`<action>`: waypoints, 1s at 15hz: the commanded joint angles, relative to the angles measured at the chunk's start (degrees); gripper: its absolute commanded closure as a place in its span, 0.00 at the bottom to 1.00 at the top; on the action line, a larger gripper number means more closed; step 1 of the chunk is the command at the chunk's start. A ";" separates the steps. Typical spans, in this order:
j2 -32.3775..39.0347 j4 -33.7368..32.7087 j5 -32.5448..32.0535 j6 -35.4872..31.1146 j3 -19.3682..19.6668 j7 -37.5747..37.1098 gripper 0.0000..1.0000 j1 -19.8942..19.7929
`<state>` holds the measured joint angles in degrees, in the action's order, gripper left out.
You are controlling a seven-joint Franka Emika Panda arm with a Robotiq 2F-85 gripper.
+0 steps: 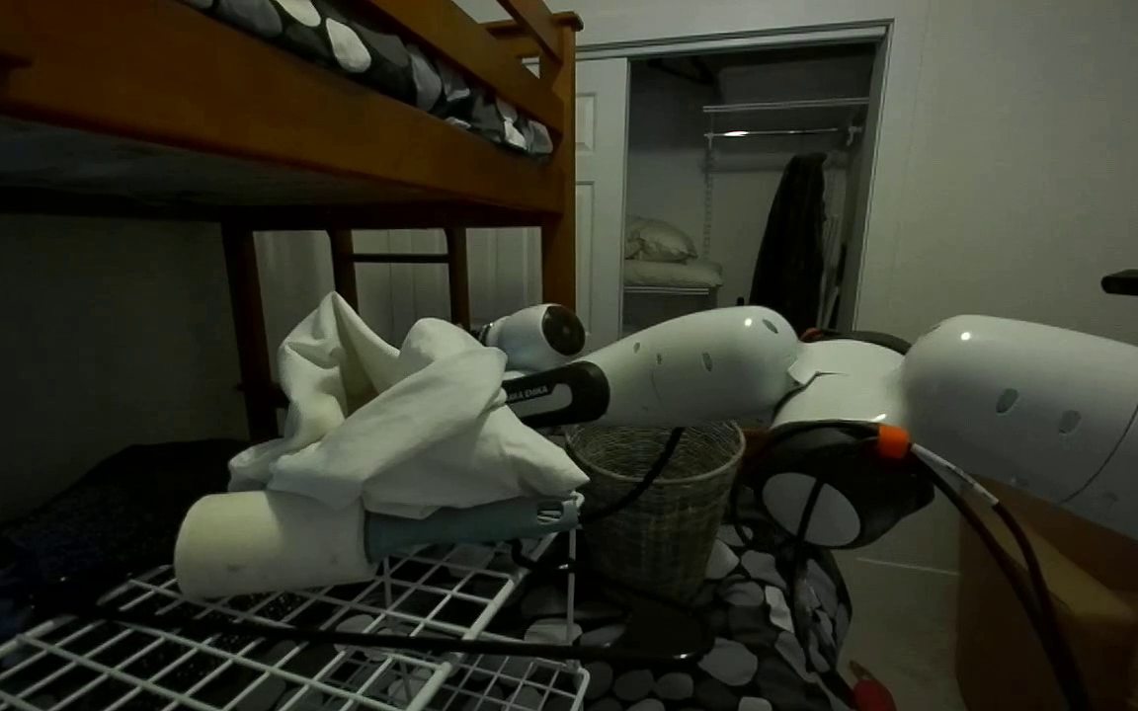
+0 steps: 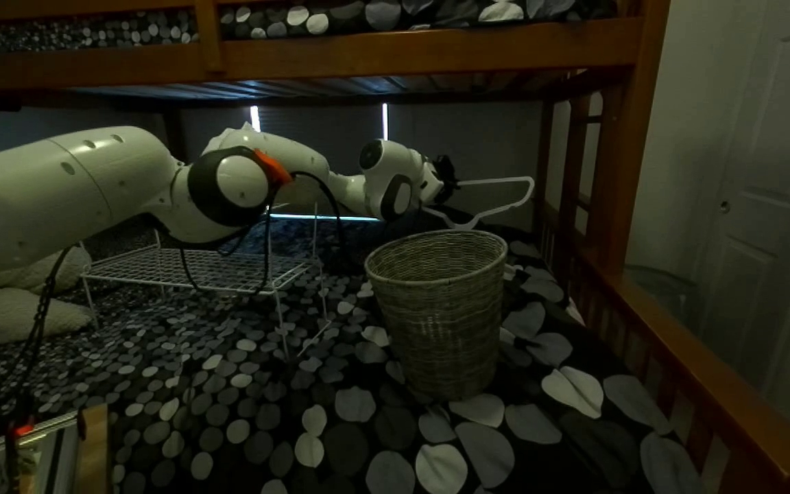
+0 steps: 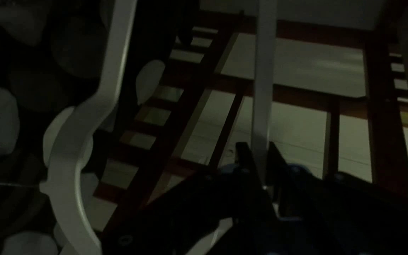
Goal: Put the white coat hanger in the basket
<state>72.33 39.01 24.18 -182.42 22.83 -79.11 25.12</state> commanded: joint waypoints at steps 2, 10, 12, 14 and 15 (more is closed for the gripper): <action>-9.12 15.67 2.17 5.90 14.60 -4.13 0.97 8.30; -18.00 34.08 -1.66 23.39 37.90 -10.91 0.97 27.57; -17.85 28.06 -7.67 22.25 31.93 -12.81 0.97 22.08; -19.49 29.11 -11.19 23.17 32.05 -14.72 0.88 23.36; -19.65 28.76 -12.21 23.17 30.98 -15.16 0.88 22.73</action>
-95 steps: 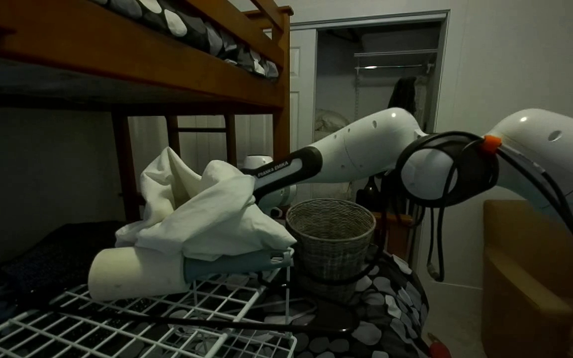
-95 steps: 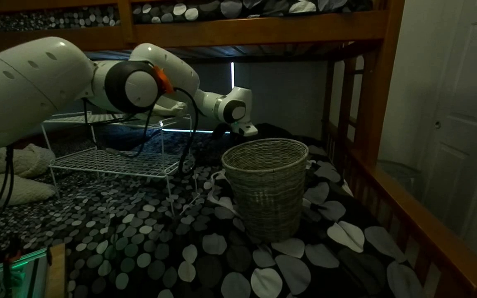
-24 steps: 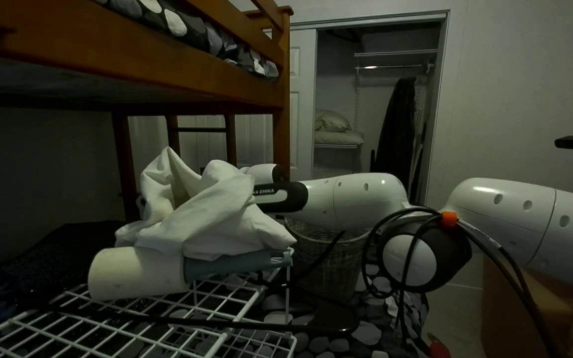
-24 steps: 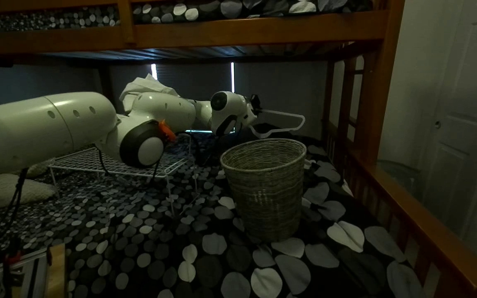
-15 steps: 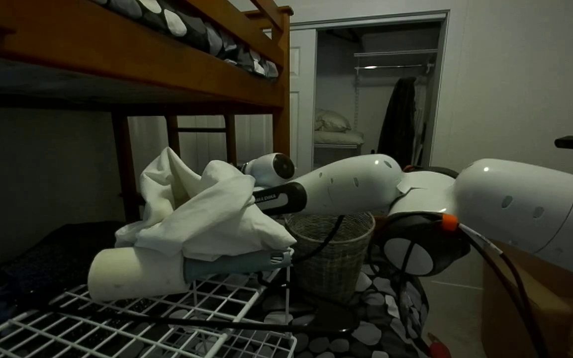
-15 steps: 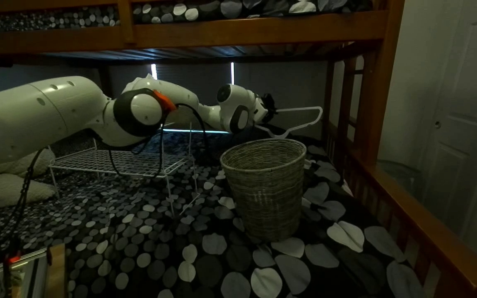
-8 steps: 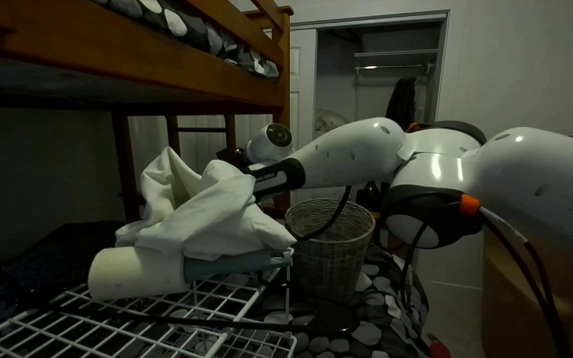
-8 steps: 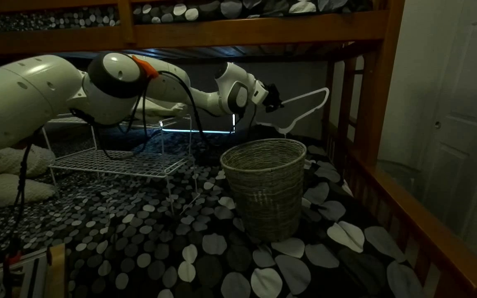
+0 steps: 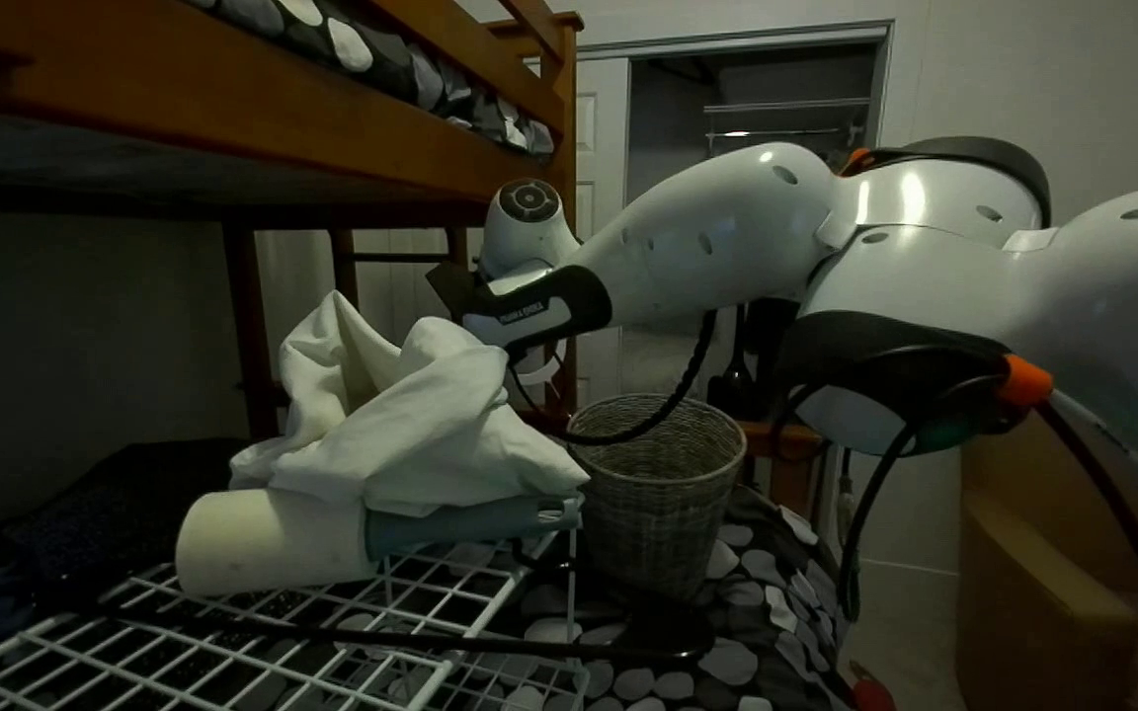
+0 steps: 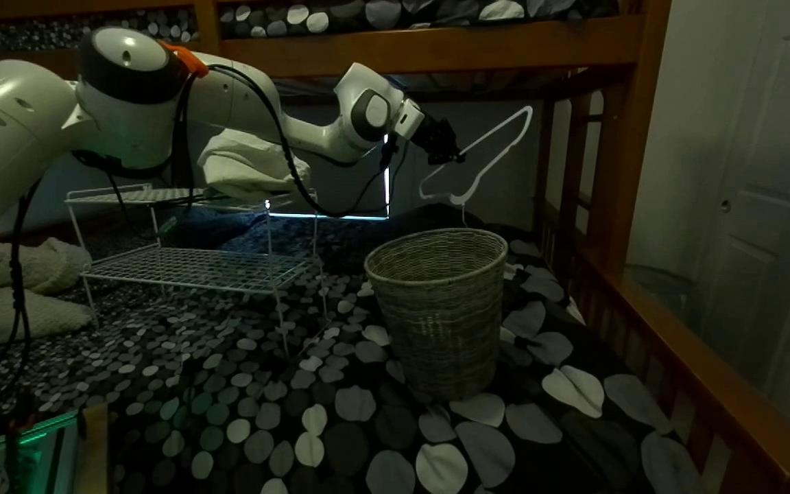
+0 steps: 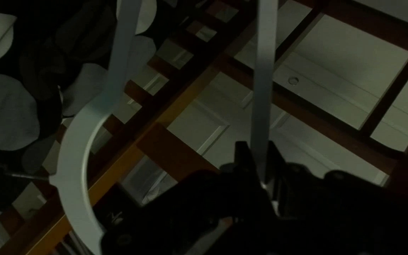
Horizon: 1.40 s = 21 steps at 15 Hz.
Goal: Put the white coat hanger in the basket
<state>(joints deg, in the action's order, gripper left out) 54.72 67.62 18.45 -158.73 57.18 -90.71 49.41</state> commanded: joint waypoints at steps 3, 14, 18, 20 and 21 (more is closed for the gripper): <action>-1.11 -0.08 -9.63 -2.09 -2.58 -4.07 0.97 -2.40; -5.91 6.74 -30.08 2.25 1.00 -1.25 0.97 1.73; -10.34 14.14 -35.63 2.24 6.98 -4.19 0.97 9.69; -13.14 19.21 -37.17 1.97 10.05 -5.02 0.97 14.56; -14.66 21.57 -37.85 2.76 12.03 -5.11 0.97 17.35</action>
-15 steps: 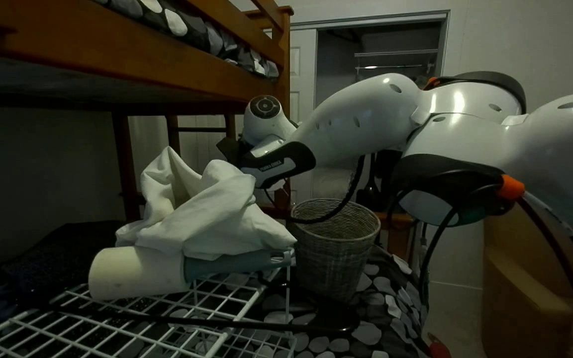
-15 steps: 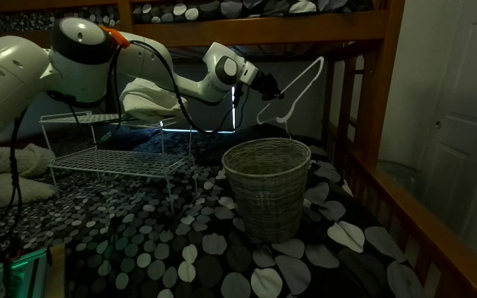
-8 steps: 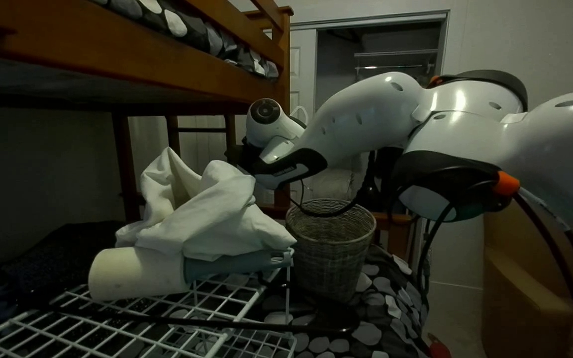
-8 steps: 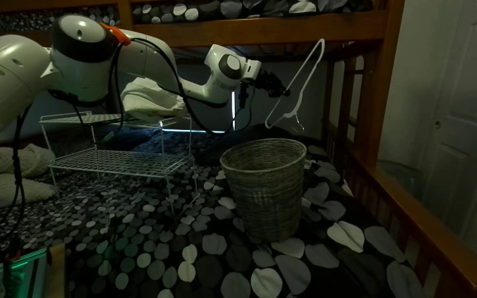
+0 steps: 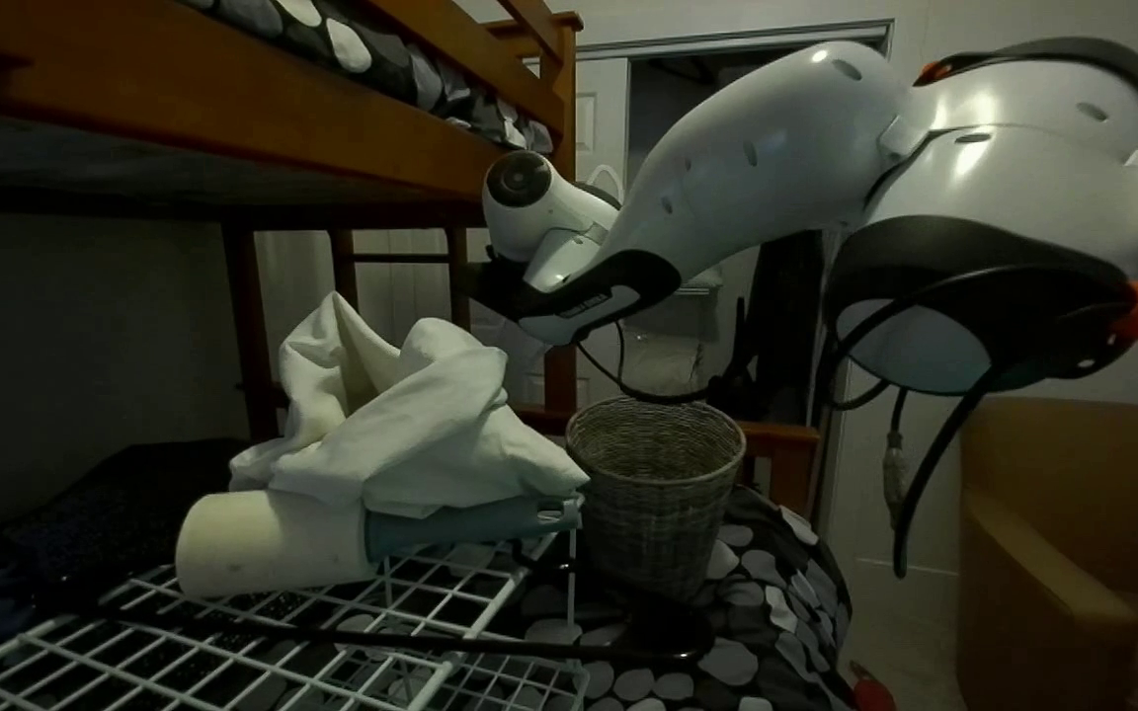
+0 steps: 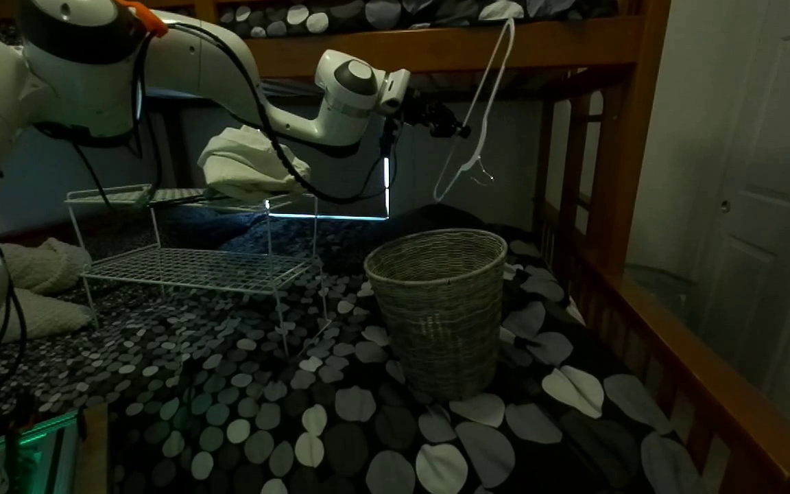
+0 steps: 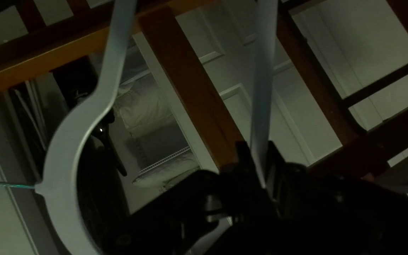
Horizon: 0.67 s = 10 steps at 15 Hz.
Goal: Put the white coat hanger in the basket
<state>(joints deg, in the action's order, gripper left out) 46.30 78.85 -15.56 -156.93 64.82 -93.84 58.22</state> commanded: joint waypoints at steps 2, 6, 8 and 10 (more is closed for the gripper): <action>-7.46 15.92 -5.14 2.08 10.39 -4.57 0.97 14.99; -5.76 25.32 -6.51 9.96 26.92 -9.36 0.97 29.66; -5.35 28.64 -5.11 10.71 31.49 -6.40 0.97 33.65; -6.34 31.63 -3.94 6.47 32.61 -1.88 0.97 34.89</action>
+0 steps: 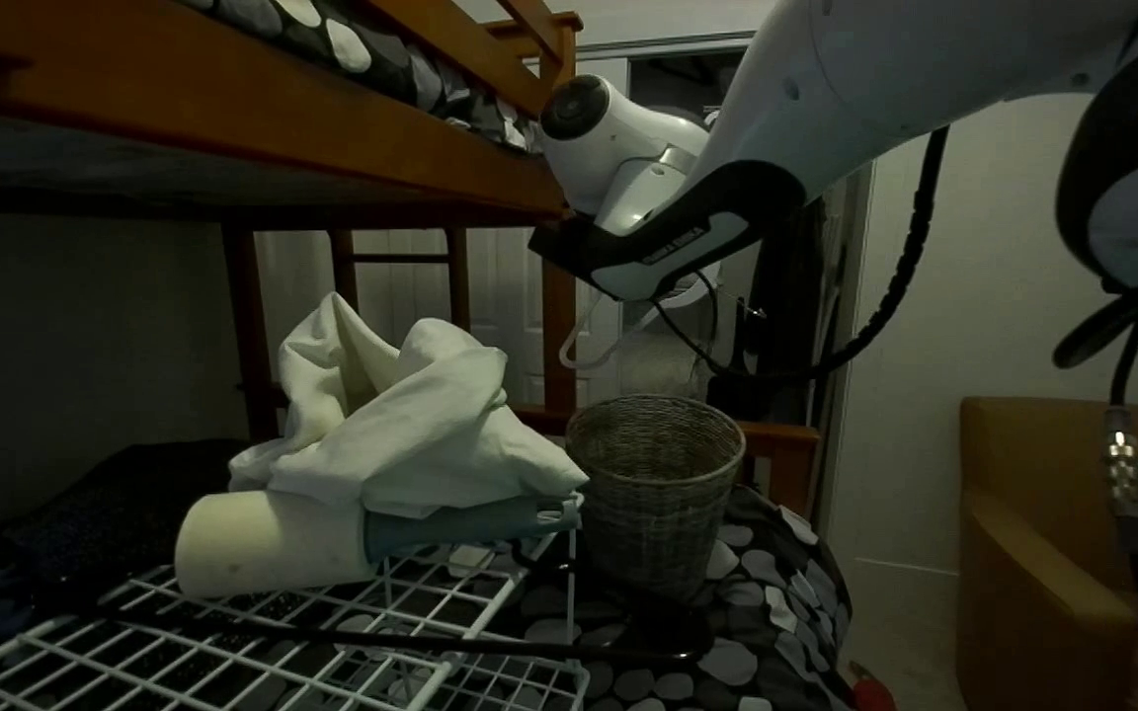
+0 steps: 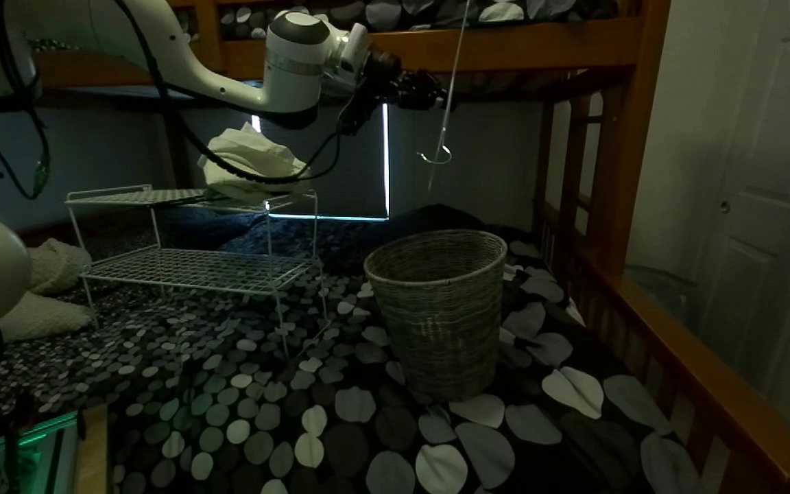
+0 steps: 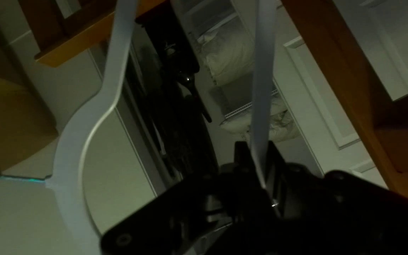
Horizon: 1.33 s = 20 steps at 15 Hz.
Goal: Put the white coat hanger in the basket
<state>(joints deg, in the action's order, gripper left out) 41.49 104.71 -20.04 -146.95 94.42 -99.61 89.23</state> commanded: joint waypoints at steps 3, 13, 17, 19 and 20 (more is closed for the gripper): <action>1.24 4.23 3.83 -3.41 2.35 4.90 0.88 2.01; -1.66 8.52 5.84 -4.61 1.18 17.17 0.97 1.84; -1.75 8.92 9.17 -5.69 -3.69 20.63 0.97 -2.81; -1.62 8.69 10.19 -4.51 -6.03 22.35 0.97 -4.95; -1.75 8.48 10.67 -3.72 -7.29 22.82 0.97 -5.79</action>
<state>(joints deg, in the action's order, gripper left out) 41.34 113.03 -11.38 -151.34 90.22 -79.85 85.69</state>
